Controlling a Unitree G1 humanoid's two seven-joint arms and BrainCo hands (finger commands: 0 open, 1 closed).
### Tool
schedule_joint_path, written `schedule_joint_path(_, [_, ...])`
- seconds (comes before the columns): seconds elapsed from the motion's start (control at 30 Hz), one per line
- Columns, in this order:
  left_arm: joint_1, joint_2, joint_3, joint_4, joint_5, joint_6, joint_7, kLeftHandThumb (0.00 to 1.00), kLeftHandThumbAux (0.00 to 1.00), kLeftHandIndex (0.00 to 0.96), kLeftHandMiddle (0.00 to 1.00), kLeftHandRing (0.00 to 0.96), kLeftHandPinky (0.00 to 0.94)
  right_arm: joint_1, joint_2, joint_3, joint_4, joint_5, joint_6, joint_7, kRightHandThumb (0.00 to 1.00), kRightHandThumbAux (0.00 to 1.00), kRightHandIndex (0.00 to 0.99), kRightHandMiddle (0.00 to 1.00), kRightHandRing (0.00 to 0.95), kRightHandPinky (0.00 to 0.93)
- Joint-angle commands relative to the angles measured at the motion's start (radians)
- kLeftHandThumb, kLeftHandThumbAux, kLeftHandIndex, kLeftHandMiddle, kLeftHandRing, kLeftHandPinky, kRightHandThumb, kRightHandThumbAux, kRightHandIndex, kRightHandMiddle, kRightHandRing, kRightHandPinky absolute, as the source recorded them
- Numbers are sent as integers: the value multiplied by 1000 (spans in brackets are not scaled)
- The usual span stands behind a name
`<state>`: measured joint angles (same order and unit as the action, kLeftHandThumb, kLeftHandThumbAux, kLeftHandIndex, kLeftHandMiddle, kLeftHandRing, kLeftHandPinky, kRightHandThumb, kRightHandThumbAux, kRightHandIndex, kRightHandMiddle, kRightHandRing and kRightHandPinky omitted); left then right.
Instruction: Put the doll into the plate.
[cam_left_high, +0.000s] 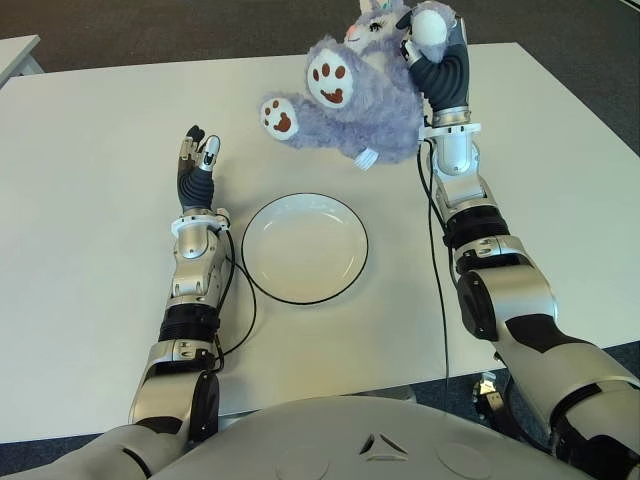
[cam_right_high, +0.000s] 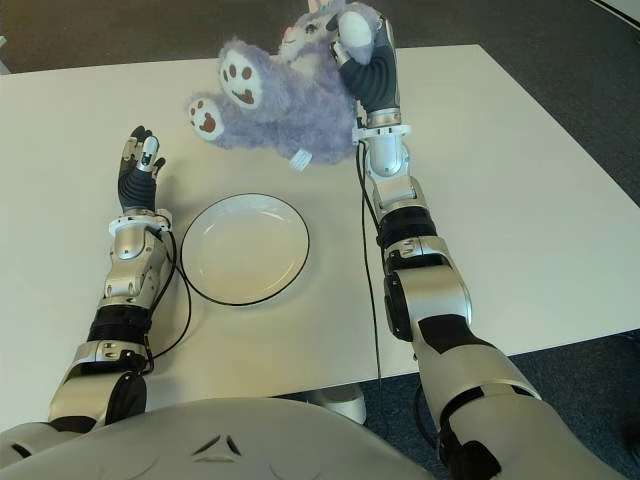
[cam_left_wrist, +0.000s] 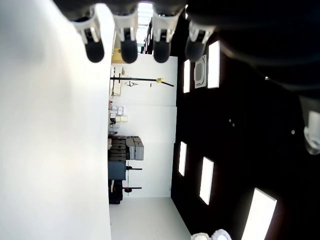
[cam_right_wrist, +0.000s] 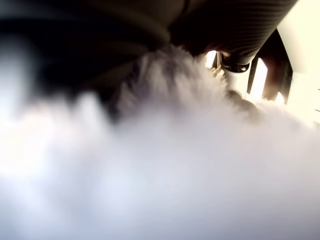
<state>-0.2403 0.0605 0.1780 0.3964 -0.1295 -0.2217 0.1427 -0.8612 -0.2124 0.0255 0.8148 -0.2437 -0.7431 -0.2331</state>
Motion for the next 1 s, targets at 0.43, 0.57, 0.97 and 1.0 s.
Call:
schedule_joint_path(0.43, [85, -39, 0, 61, 3, 2, -6, 0, 396, 0, 9, 0, 0, 60, 34, 10, -100, 13, -8, 52, 700, 718, 439, 833, 854, 840])
schedule_joint_path(0.57, [86, -38, -1, 60, 6, 1, -5, 0, 392, 0, 11, 0, 0, 75, 39, 17, -123, 9, -4, 64, 700, 719, 438, 833, 852, 838])
schedule_joint_path(0.97, [86, -40, 3, 57, 1, 0, -7, 0, 395, 0, 12, 0, 0, 104, 45, 33, -159, -18, 2, 64, 698, 721, 437, 843, 859, 848])
schedule_joint_path(1.0, [86, -40, 3, 57, 0, 1, -7, 0, 395, 0, 12, 0, 0, 105, 45, 34, -161, -18, 3, 64, 698, 721, 437, 846, 861, 850])
